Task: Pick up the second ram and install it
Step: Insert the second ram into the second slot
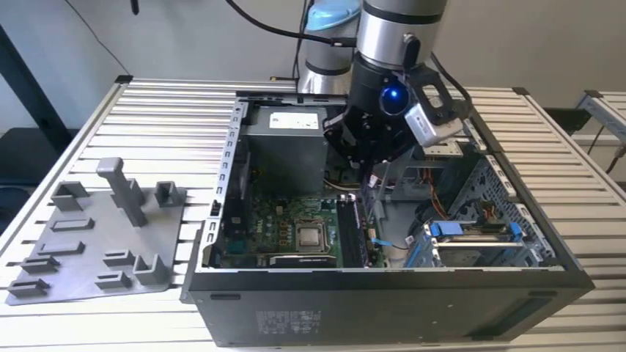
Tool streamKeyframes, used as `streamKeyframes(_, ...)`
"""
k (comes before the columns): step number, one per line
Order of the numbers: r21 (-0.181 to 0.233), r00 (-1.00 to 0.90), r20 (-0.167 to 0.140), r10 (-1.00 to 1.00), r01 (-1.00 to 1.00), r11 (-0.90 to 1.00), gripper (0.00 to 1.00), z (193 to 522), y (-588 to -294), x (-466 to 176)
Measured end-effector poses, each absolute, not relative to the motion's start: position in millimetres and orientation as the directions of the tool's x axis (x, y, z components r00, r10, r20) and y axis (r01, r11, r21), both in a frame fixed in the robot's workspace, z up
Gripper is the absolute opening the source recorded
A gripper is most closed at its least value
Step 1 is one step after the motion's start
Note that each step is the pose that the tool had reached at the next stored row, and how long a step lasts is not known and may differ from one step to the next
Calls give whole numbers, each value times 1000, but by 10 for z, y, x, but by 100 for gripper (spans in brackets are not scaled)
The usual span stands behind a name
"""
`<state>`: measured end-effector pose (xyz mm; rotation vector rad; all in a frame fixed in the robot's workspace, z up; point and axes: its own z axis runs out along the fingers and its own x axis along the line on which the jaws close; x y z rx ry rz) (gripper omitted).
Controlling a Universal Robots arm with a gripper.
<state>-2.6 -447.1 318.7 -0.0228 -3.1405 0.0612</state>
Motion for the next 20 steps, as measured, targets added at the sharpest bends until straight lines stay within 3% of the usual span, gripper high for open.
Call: streamKeyframes(20,-39,-1000,3,22,22,999,14,2901,-4477,-27)
